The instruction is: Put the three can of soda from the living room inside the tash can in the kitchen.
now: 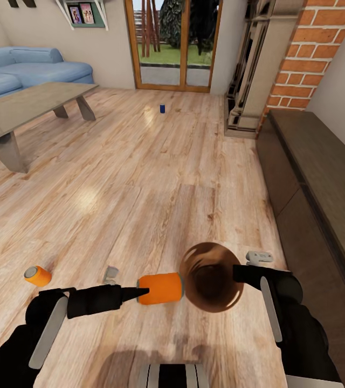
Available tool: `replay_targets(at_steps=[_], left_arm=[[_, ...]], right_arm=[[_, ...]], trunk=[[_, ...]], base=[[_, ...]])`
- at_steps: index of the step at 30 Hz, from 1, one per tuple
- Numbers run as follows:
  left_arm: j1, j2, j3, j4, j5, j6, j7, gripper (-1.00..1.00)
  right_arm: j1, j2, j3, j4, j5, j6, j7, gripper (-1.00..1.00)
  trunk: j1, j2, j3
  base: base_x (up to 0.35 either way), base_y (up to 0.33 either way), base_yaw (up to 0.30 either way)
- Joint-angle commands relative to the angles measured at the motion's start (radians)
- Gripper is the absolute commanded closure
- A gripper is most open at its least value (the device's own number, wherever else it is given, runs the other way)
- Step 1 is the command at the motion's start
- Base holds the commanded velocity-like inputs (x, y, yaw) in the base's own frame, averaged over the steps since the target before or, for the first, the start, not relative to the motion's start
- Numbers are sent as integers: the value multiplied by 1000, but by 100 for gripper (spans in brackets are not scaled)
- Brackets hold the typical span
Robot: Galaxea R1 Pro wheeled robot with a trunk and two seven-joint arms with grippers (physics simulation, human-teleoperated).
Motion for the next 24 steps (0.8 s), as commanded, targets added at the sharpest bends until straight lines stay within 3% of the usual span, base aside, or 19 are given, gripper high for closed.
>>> replay_targets(at_steps=[1, 5, 7, 9, 10, 14, 19, 20, 21, 24], left_arm=[[-3, 0, 0, 0, -2, -2, 2, 100], [-16, -5, 0, 1, 15, -1, 6, 100], [-35, -24, 1, 4, 16, -1, 11, 100], [-69, -62, 1, 10, 15, -1, 25, 100], [-93, -96, 0, 14, 14, -1, 64, 100], [-119, -148, 0, 19, 19, -2, 191, 100], [-140, -181, 0, 34, 18, -2, 259, 100], [-141, -182, 0, 36, 19, -2, 282, 100], [-142, -188, 1, 42, 21, -3, 354, 100], [-143, -208, 0, 53, 22, -3, 403, 100]], right_arm=[[0, 0, 0, 0, -19, 0, 4, 100], [0, 0, 1, -1, -19, 0, 4, 100], [0, 0, 2, -1, -19, 0, 4, 100], [0, 0, 3, -1, -19, 0, 4, 100], [0, 0, 3, -1, -19, 0, 4, 100], [0, 0, 4, -1, -19, 0, 6, 100], [0, 1, 6, -1, -19, 0, 6, 100], [0, 1, 6, -1, -19, 0, 6, 100], [0, 1, 6, -1, -19, 0, 6, 100], [0, 1, 6, -1, -19, 0, 6, 100]], trunk=[[0, 0, 0], [0, 0, 0], [0, 0, 0], [0, 0, 0], [0, 0, 0], [0, 0, 0], [0, 0, 0], [0, 0, 0], [0, 0, 0], [0, 0, 0]], base=[[0, 0, 0], [0, 0, 0], [0, 0, 0], [0, 0, 0], [0, 0, 0], [0, 0, 0], [0, 0, 0], [0, 0, 0], [0, 0, 0], [0, 0, 0]])
